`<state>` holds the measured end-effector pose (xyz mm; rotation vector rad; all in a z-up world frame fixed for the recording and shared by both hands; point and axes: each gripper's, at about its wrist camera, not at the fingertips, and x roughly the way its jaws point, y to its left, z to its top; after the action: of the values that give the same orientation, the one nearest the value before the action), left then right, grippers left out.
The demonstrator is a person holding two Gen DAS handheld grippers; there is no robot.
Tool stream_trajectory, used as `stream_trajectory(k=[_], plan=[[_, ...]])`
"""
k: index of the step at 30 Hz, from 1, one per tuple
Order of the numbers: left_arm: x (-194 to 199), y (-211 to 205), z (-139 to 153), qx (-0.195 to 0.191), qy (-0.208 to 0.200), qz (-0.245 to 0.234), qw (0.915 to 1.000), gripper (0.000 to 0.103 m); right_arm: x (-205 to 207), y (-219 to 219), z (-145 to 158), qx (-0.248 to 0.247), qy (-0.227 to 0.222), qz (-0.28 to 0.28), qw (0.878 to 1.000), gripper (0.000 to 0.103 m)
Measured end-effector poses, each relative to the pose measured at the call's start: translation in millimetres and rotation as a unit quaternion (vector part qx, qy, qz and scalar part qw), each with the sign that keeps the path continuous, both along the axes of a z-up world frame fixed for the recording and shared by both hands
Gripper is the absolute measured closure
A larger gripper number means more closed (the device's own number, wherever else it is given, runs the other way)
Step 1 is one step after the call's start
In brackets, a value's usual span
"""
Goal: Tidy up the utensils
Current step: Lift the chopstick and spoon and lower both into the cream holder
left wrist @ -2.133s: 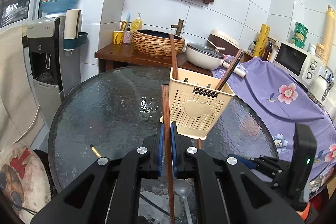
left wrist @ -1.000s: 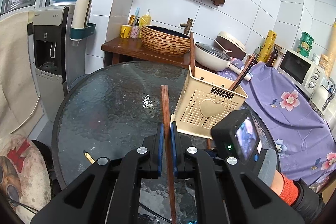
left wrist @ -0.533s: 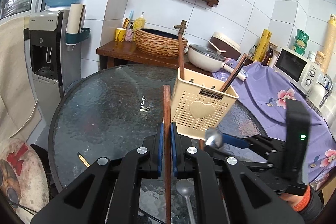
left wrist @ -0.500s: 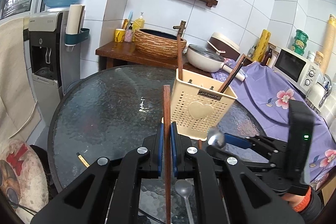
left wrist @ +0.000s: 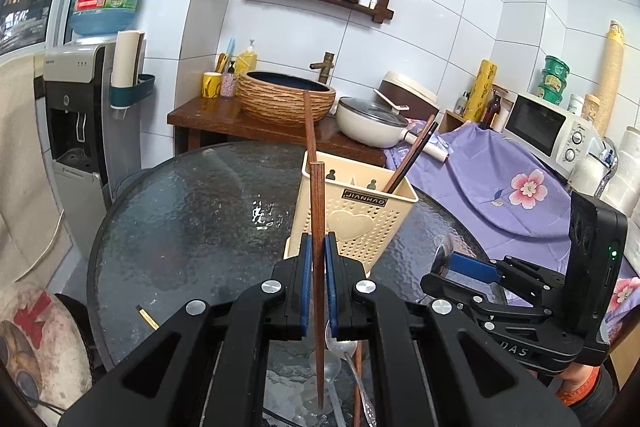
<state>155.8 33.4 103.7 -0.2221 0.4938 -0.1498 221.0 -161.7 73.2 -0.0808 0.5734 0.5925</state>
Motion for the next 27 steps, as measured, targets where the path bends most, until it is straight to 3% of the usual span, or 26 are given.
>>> stream_trajectory(k=[12, 22, 27], plan=[[6, -4, 30, 0.003, -0.023, -0.018, 0.9996, 0.096, 6, 2, 34, 0.020, -0.015, 0.002, 1.000, 0.056], [46, -5, 128, -0.006, -0.078, -0.026, 0.9966, 0.096, 39, 0, 124, 0.056, -0.072, -0.020, 0.996, 0.056], [82, -9, 158, -0.011, -0.092, -0.004, 0.9957, 0.096, 68, 1, 151, 0.060, -0.098, -0.055, 0.992, 0.056]])
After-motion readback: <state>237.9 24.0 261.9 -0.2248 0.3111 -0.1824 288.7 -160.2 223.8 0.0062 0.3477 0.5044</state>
